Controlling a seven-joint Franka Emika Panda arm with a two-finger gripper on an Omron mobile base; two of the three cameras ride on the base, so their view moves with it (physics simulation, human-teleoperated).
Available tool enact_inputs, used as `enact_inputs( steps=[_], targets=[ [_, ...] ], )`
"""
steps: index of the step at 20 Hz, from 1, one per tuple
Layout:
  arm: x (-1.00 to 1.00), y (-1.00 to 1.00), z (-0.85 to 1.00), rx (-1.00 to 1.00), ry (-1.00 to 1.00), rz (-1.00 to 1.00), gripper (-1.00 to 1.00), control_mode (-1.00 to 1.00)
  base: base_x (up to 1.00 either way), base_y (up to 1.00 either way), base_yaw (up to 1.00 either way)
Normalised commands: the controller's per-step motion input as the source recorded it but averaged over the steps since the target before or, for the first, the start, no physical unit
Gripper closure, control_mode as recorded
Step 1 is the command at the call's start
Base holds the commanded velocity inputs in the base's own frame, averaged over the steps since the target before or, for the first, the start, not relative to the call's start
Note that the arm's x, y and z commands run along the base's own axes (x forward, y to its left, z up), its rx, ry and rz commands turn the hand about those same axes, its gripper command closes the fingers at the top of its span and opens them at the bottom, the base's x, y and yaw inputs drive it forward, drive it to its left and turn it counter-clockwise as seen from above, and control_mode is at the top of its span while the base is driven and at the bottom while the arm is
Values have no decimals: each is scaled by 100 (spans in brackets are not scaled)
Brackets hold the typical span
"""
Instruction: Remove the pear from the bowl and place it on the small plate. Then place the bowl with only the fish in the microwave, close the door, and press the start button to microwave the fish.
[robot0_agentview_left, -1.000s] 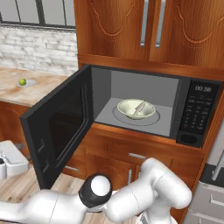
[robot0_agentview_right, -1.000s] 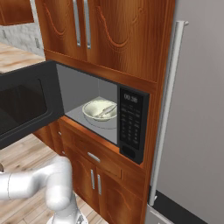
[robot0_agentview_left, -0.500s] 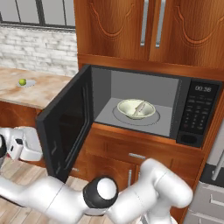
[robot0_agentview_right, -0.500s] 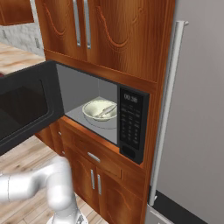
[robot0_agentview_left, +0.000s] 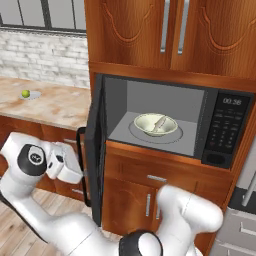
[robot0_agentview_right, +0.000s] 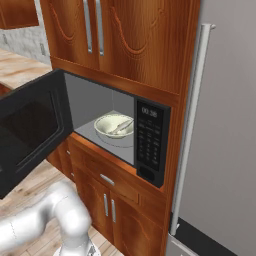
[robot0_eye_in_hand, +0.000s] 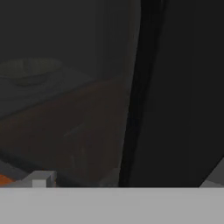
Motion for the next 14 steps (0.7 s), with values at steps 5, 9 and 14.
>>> enact_inputs(
  steps=[5,9,14],
  targets=[
    [1,-100,6,0,-7,3,-100,-100,0,0,0],
    [5,-100,28,2,0,0,-100,-100,0,0,0],
    [2,-100,14,4,0,0,-100,-100,0,0,0]
  ],
)
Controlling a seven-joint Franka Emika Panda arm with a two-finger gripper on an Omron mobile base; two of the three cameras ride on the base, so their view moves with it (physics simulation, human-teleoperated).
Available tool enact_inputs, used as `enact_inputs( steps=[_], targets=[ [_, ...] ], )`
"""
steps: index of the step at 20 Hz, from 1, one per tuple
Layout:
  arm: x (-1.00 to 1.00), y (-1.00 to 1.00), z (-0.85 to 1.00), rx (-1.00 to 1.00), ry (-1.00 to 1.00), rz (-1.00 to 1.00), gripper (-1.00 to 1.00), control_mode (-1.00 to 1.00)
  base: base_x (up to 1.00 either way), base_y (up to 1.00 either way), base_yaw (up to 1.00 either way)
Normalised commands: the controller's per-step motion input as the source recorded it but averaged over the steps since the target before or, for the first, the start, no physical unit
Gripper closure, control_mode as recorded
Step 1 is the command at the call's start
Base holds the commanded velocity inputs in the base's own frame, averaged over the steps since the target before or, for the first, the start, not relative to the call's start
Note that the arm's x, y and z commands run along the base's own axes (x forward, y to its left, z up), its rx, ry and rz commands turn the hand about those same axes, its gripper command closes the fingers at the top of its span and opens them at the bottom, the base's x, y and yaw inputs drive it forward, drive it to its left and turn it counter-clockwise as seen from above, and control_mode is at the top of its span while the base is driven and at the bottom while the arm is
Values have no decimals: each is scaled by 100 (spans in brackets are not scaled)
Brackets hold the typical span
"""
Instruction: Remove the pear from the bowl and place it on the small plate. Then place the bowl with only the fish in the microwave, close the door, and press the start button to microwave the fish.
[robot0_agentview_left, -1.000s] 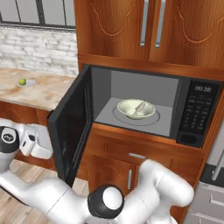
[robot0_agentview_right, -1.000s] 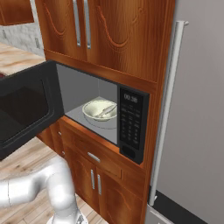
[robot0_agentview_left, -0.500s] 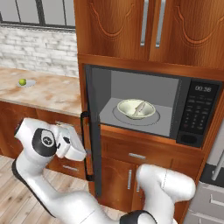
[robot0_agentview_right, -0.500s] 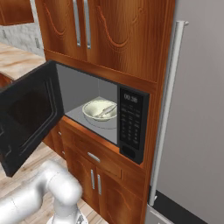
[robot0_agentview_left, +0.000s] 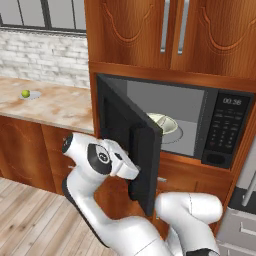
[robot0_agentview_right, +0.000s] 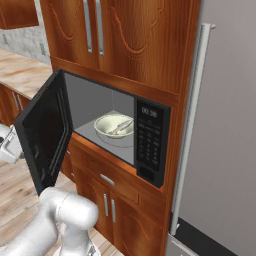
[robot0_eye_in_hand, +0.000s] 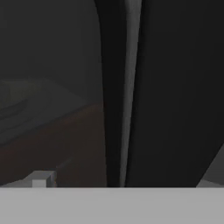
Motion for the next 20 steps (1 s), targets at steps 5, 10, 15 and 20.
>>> enact_inputs(
  steps=[5,10,15,20],
  targets=[
    [12,-100,14,6,0,1,-100,-100,0,0,0],
    [30,-97,4,6,0,0,-100,-100,0,0,0],
    [35,-93,0,4,0,0,-100,-100,0,0,0],
    [20,-45,18,1,3,-8,-100,-100,0,0,0]
  ],
)
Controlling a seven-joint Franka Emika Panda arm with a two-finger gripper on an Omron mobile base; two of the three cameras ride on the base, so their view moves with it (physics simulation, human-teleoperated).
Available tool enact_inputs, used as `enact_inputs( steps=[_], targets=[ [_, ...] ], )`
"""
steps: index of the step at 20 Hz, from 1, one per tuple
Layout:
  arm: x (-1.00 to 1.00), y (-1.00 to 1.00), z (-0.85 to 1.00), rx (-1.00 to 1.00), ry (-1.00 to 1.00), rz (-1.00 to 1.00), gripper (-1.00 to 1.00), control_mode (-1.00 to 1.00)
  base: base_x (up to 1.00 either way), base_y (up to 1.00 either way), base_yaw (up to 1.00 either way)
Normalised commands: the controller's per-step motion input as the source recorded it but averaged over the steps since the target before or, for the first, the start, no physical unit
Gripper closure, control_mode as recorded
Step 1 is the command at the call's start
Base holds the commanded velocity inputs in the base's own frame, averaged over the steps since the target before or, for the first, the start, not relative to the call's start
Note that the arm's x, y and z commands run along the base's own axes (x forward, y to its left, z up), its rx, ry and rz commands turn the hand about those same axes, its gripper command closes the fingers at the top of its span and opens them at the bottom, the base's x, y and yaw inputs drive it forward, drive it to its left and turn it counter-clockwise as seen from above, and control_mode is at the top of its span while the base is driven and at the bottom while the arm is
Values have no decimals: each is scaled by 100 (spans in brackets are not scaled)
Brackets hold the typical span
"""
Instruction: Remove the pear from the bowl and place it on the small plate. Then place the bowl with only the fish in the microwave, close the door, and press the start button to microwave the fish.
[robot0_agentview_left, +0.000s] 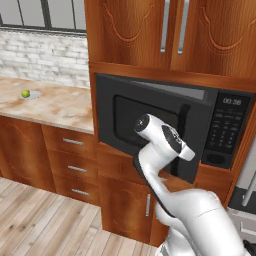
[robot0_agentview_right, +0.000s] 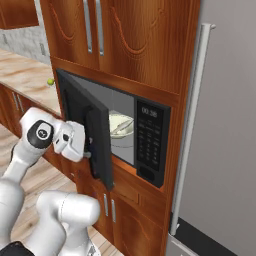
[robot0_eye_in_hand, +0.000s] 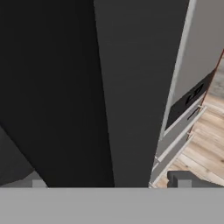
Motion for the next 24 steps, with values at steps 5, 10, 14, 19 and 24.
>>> enact_inputs(
  steps=[5,10,14,19,24],
  targets=[
    [56,-1,40,0,14,-19,-100,-100,0,0,0],
    [70,14,1,0,8,-21,-100,-100,0,0,0],
    [60,14,-10,0,-2,-20,-100,-100,0,0,0],
    [20,-50,-10,0,-31,-3,-100,-100,0,0,0],
    [0,-75,-27,0,-46,1,-100,-100,0,0,0]
  ],
)
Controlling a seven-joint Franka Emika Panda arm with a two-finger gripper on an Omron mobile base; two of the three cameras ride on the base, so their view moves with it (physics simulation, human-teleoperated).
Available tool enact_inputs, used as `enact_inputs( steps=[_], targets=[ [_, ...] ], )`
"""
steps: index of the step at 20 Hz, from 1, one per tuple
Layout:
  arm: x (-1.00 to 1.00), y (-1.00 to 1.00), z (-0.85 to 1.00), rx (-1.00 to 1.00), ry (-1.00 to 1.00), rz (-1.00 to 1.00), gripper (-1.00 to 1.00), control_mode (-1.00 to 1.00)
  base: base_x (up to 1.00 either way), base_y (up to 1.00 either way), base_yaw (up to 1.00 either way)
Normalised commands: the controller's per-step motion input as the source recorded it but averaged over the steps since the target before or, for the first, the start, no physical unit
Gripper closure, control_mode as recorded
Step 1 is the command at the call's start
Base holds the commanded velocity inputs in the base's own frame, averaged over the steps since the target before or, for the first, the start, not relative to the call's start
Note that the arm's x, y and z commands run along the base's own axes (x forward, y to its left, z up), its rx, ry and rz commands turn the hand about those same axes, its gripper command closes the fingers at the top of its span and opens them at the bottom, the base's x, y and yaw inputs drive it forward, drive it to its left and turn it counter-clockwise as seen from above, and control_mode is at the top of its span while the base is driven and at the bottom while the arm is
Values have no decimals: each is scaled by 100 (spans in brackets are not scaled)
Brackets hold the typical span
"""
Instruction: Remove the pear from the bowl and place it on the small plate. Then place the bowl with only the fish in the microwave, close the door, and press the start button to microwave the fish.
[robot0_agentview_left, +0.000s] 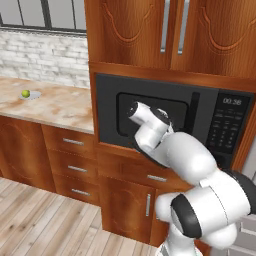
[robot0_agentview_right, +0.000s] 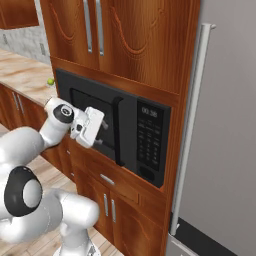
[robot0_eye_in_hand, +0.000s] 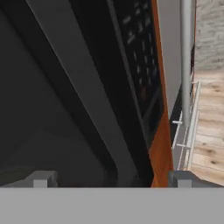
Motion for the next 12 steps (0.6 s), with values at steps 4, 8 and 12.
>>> enact_inputs(
  steps=[4,8,12],
  targets=[
    [-26,-23,1,0,-32,3,-100,-100,0,0,0],
    [-73,18,78,0,-2,0,-100,-100,0,0,0],
    [-79,12,59,0,0,0,-100,-100,0,0,0]
  ],
)
